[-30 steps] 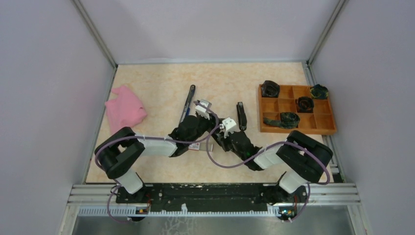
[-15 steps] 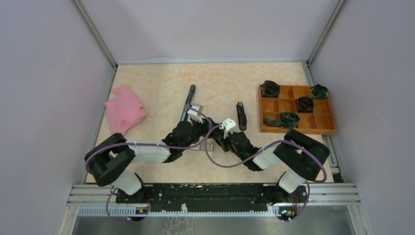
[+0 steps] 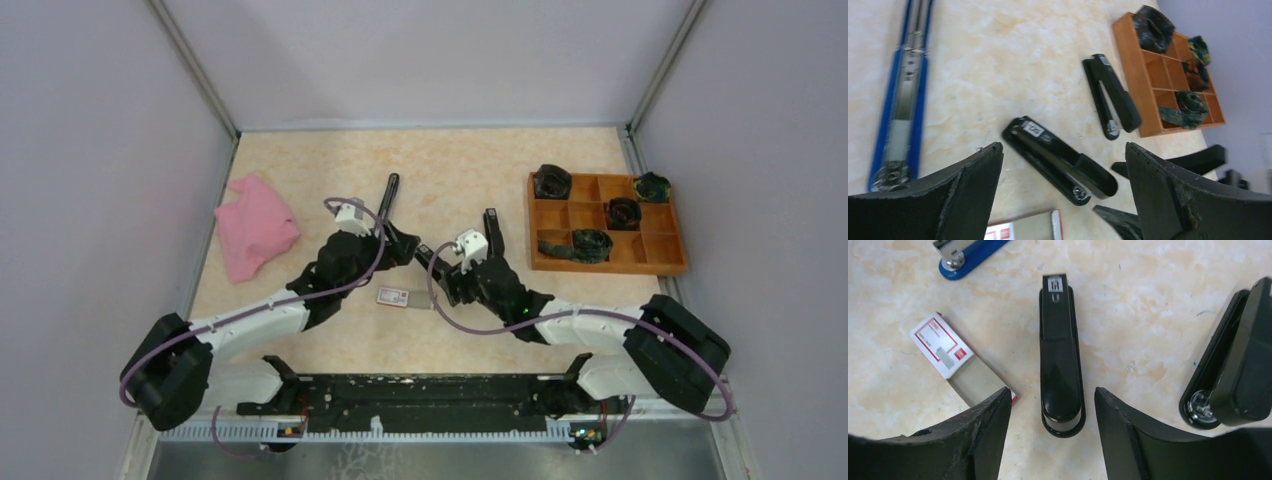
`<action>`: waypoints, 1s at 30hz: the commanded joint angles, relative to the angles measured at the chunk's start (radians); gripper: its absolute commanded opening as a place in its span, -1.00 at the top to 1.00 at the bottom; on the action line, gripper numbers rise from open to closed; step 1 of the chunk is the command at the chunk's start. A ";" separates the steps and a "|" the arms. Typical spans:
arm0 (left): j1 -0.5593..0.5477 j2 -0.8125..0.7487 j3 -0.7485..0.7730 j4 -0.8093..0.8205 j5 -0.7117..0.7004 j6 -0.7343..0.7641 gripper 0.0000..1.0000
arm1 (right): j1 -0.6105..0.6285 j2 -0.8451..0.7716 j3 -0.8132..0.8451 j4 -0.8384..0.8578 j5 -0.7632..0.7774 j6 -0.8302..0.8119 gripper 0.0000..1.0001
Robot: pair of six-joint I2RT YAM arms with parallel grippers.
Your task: Load the staples into the stapler
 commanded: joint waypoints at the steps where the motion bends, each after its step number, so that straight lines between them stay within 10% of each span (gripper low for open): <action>1: 0.091 -0.083 -0.019 -0.223 0.061 -0.077 -0.94 | -0.023 -0.069 0.137 -0.225 -0.029 -0.026 -0.25; 18: 0.234 -0.258 -0.023 -0.541 0.134 -0.118 -0.99 | -0.081 0.144 0.437 -0.542 -0.108 -0.083 -0.08; 30: 0.244 -0.261 -0.020 -0.547 0.138 -0.110 -0.99 | -0.081 0.248 0.461 -0.582 -0.113 -0.086 0.47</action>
